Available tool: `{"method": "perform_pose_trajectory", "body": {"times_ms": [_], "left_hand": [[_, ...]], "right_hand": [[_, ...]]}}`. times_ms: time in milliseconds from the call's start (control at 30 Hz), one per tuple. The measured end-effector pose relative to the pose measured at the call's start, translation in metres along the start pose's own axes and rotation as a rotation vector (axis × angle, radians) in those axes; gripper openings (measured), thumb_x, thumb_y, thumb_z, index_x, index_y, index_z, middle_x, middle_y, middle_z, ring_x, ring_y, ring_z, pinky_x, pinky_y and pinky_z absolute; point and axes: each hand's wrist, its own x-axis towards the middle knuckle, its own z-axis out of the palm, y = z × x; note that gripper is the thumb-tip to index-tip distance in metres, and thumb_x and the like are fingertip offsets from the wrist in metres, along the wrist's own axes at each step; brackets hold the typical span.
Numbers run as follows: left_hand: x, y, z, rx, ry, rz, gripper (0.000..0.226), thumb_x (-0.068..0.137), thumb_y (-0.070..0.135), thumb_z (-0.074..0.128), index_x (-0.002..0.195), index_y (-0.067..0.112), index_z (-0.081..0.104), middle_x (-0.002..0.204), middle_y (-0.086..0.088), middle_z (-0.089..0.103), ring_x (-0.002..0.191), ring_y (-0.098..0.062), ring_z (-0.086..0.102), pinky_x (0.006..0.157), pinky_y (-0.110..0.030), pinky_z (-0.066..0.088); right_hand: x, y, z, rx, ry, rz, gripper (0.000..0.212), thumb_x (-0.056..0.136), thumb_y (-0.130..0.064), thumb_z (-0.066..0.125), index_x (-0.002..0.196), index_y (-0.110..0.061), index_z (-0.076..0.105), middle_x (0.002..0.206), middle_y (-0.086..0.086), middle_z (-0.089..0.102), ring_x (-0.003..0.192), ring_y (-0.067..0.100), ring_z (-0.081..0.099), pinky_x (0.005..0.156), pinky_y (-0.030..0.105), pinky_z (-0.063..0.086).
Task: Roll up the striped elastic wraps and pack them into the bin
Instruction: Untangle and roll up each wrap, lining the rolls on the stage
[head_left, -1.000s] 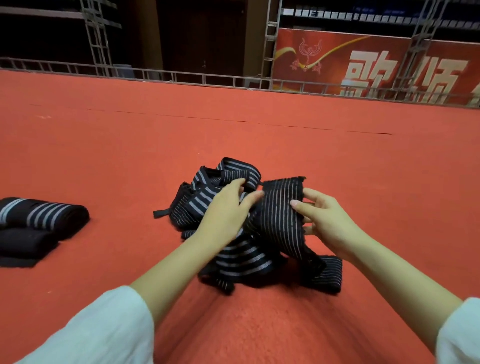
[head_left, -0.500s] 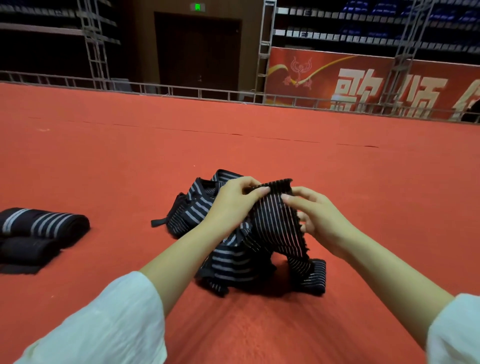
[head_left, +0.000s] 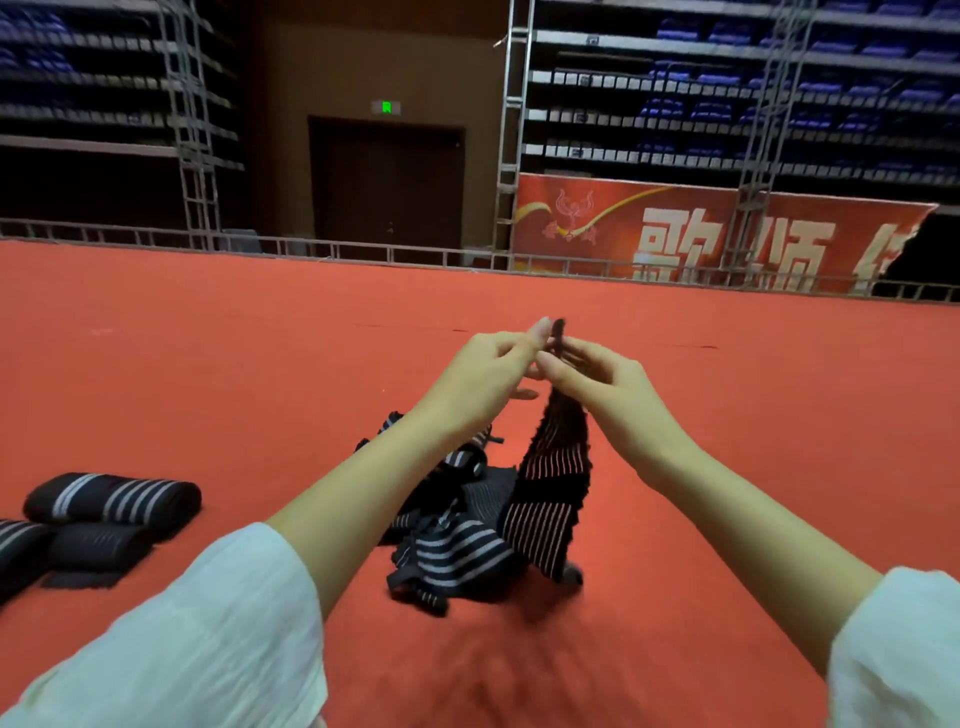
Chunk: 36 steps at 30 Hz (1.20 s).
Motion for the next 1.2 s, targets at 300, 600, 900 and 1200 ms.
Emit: {"method": "perform_pose_trajectory", "body": {"times_ms": [300,600,900,1200], "left_hand": [[-0.008,0.049,-0.006,0.125,0.175,0.095,0.039,0.09,0.03,0.064,0.126,0.018,0.053,0.116,0.0,0.06,0.107,-0.017,0.06,0.095,-0.043,0.051],[-0.039,0.129,-0.05,0.139,0.173,0.222,0.011,0.088,0.011,0.067,0.096,0.003,0.067,0.083,-0.005,0.067,0.074,-0.008,0.068,0.065,-0.025,0.058],[-0.131,0.199,-0.133,0.301,0.105,0.147,0.01,0.087,0.015,0.066,0.092,0.006,0.065,0.068,0.003,0.066,0.056,-0.006,0.062,0.051,-0.021,0.053],[-0.16,0.161,-0.206,0.43,0.197,-0.097,0.015,0.087,0.025,0.065,0.087,0.01,0.065,0.069,-0.003,0.063,0.054,-0.009,0.056,0.038,-0.02,0.039]], "right_hand": [[-0.013,-0.053,-0.027,0.047,0.181,0.035,0.019,0.097,-0.009,0.05,0.104,-0.016,0.067,0.092,0.002,0.071,0.087,0.017,0.066,0.081,0.035,0.051],[-0.014,-0.131,-0.013,0.043,0.03,-0.098,0.021,0.094,-0.01,0.056,0.112,-0.011,0.065,0.094,0.005,0.072,0.082,0.011,0.071,0.062,0.018,0.053],[-0.024,-0.194,0.053,0.207,-0.289,-0.177,0.02,0.092,-0.012,0.057,0.109,-0.014,0.067,0.095,0.008,0.07,0.087,0.025,0.066,0.077,0.037,0.052],[0.001,-0.161,0.151,0.414,-0.453,-0.047,0.019,0.094,-0.012,0.055,0.109,-0.015,0.066,0.096,0.007,0.066,0.085,0.021,0.062,0.061,0.029,0.051]]}}
